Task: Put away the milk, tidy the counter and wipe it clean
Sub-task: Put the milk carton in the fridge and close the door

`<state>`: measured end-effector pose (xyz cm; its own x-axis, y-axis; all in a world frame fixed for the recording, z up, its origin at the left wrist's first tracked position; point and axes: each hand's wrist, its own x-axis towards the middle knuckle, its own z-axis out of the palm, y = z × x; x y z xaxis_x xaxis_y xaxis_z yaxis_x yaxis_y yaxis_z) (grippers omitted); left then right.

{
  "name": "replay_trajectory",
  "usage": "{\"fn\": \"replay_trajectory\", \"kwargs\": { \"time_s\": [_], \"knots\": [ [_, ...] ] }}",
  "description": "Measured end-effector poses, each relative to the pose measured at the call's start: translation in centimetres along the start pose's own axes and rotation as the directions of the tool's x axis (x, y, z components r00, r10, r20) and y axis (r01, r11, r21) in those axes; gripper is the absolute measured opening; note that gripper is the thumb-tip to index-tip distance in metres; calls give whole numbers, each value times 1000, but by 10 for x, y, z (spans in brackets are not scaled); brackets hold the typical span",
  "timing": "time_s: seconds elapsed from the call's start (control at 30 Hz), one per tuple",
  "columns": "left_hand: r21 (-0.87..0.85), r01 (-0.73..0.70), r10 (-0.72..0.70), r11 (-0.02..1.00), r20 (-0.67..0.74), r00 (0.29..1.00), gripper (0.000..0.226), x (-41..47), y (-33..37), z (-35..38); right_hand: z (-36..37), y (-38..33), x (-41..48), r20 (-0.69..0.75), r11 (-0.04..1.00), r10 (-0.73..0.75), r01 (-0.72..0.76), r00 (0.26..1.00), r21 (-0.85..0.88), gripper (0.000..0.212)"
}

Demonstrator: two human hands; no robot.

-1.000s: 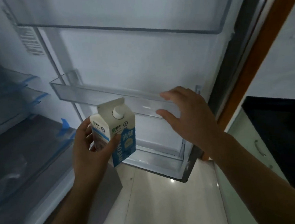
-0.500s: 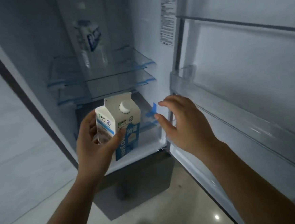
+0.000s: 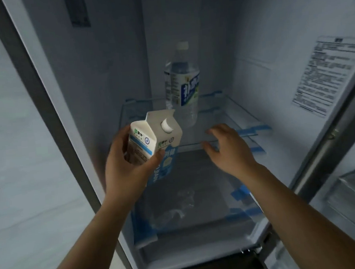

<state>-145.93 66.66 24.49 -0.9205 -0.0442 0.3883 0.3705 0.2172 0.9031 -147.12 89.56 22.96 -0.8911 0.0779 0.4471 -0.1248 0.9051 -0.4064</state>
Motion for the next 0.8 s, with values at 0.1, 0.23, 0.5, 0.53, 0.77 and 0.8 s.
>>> {"fn": "replay_trajectory", "kwargs": {
  "time_s": [0.1, 0.23, 0.5, 0.53, 0.77, 0.8],
  "knots": [
    [-51, -10, 8, 999, -53, 999, 68, 28, -5, 13, 11, 12, 28, -24, 1000, 23, -23, 999, -5, 38],
    [-143, -8, -9, 990, -117, 993, 67, 57, -12, 33, 26, 29, 53, 34, 995, 85, -83, 996, -52, 45],
    [-220, 40, -109, 975, -312, 944, 64, 100, -33, 55, 45, 49, 59, -42, 983, 96, -101, 994, -154, 60],
    [-223, 41, -113, 974, -324, 939, 65, 102, -36, 58, 46, 50, 59, -50, 983, 95, -102, 994, -153, 58],
    [-118, -16, -23, 993, -322, 947, 63, 121, -48, 71, 50, 55, 62, -83, 983, 74, -87, 994, -161, 57],
    [-102, -24, -9, 995, -308, 951, 63, 125, -50, 73, 51, 56, 62, -91, 983, 72, -86, 993, -163, 56]
  ]
}}
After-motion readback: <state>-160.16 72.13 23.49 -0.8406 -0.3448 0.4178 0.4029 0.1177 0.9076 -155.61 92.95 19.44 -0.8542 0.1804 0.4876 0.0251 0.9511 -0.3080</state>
